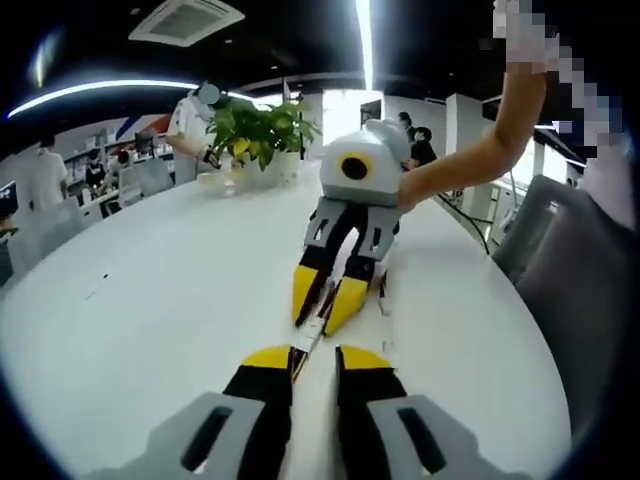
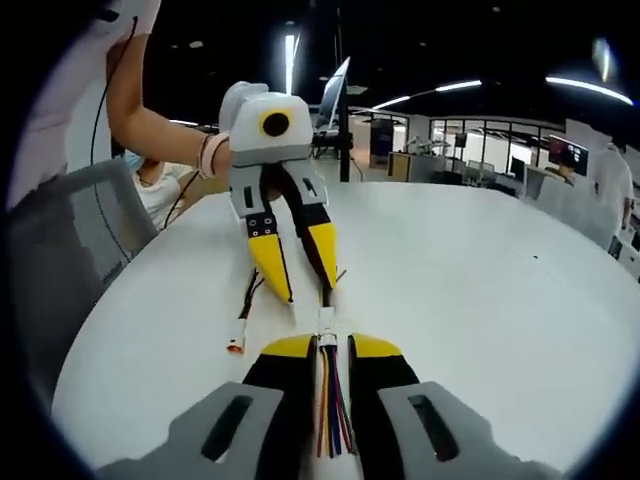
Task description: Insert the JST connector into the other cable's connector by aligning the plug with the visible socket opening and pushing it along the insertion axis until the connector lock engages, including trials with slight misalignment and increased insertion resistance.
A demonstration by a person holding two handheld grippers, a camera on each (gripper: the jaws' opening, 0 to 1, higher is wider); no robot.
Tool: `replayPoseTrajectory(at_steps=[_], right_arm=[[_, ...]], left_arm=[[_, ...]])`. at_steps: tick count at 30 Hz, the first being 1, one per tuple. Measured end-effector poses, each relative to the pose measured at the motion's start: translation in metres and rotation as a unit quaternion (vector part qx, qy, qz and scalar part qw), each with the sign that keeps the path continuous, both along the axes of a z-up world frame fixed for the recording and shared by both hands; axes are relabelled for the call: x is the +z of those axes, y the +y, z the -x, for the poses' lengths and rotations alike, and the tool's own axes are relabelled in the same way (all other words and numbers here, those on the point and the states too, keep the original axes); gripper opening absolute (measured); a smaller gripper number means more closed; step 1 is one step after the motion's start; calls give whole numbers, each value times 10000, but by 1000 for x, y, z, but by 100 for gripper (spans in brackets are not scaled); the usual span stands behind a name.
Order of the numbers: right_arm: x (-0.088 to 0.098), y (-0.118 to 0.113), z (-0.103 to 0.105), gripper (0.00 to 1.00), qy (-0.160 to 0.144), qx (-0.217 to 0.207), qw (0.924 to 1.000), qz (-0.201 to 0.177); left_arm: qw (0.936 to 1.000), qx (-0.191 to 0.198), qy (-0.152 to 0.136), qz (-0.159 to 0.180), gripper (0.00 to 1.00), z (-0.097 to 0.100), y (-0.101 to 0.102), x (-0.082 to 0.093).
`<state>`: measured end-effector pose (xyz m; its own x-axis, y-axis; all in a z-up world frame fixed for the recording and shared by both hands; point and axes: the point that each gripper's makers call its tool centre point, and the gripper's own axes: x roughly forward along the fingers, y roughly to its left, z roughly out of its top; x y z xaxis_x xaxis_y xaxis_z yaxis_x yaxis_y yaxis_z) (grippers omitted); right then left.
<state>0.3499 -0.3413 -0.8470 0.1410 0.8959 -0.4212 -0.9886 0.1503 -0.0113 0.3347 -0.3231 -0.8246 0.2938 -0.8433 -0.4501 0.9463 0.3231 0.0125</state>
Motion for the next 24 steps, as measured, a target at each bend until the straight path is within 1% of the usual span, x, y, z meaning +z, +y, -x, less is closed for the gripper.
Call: replayPoseTrajectory(at_steps=[1,4,7,10,15,21,24], right_arm=[[1,-1,-2,13,-79,-36,10000,11],[10,-3,-2,14,-49,-96,9999,-107],[17,-7,-1,14,-136,-106,9998,-124],[25,-12,3,15,-226,-136,9996,-100],[32,-22,16,14,-231,-88,9997,-28],[35,-29,28,12,-128,-39,9999,1],[31,-31,37,12,-104,58,9998,126]], left_arm=[[10000,-5,0,4,11,1,0,1],[10000,-37,8,2,12,6,-1,2],[9999,-91,24,39,12,12,-4,5],[9999,-145,18,40,12,18,-6,8],[9997,-233,2,10,12,25,-8,10],[9996,-274,-8,32,14,30,-10,12],[9996,-292,-21,-15,14,33,-11,12]])
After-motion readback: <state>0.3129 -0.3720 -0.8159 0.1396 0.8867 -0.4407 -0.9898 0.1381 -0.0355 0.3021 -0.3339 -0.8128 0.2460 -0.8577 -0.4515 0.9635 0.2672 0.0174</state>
